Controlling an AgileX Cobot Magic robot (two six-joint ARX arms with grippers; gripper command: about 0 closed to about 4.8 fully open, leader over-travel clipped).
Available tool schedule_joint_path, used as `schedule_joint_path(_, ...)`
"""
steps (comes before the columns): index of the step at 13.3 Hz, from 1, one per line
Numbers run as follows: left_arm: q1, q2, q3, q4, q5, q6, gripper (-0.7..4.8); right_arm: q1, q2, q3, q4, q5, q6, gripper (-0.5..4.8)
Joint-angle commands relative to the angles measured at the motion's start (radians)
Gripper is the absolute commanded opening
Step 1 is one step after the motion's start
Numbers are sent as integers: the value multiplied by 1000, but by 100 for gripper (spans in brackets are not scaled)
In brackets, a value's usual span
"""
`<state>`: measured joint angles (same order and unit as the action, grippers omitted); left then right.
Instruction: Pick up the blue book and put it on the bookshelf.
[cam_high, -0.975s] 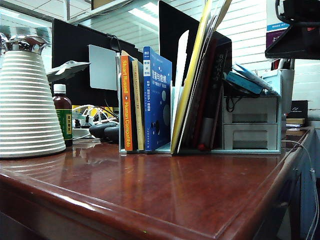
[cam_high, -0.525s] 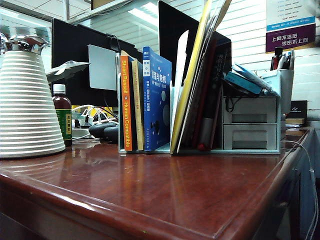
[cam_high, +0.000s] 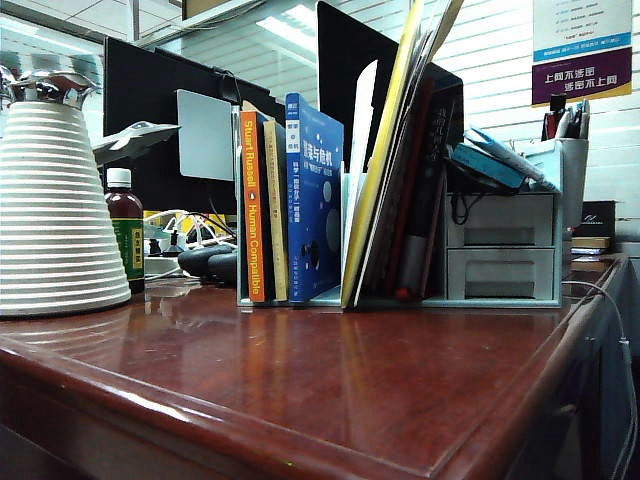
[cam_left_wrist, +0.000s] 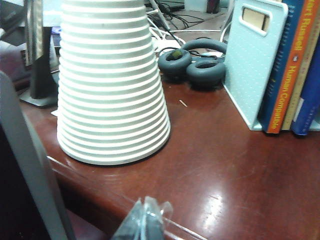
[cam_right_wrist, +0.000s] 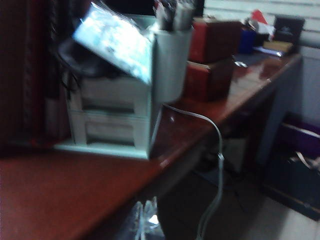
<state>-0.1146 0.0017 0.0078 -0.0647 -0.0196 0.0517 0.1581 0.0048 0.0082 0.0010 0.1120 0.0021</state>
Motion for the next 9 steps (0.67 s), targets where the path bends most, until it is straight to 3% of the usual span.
schedule_joint_path(1, 2, 1, -1, 12, -3, 0, 8, -29, -2, -1, -24, 2, -3, -1)
schedule_joint_path(9, 2, 1, -1, 10, -2, 0, 8, -37, -2, -1, -24, 2, -3, -1)
